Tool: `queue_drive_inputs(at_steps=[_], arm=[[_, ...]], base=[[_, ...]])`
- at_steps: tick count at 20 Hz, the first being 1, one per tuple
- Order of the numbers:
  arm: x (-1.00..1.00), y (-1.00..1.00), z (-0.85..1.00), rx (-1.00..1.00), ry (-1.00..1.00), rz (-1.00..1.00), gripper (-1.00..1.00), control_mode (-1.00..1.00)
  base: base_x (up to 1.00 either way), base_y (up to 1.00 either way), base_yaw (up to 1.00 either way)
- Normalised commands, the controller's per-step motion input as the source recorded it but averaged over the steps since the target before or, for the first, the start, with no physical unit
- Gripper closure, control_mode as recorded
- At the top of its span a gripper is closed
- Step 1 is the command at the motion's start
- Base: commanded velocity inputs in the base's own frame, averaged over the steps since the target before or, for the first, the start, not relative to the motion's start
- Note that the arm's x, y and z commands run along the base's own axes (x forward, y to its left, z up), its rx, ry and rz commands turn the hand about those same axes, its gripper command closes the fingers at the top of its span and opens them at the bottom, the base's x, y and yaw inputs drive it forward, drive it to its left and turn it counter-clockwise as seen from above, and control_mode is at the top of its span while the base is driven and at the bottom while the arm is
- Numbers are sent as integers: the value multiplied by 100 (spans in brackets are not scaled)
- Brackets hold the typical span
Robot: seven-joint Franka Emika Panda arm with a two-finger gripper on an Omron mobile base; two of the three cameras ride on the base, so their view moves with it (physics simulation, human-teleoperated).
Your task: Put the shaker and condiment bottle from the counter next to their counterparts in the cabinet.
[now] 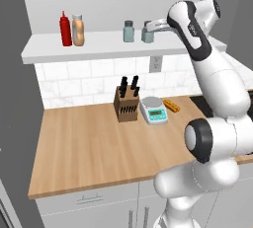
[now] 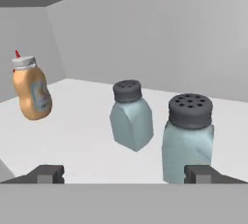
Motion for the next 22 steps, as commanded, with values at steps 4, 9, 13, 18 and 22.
queue_drive_inputs(at_steps=[4, 9, 13, 18, 22], arm=[[-73, 1, 0, 1, 1, -5, -100, -100], [-81, 8, 3, 0, 0, -8, -100, -100], [-91, 8, 6, 0, 0, -11, -100, -100], [-100, 7, 8, 0, 0, -13, -100, -100], [-100, 11, 9, 0, 0, -13, -100, -100]], base=[[0, 0, 0], [0, 0, 0], [0, 0, 0], [0, 0, 0], [0, 0, 0]])
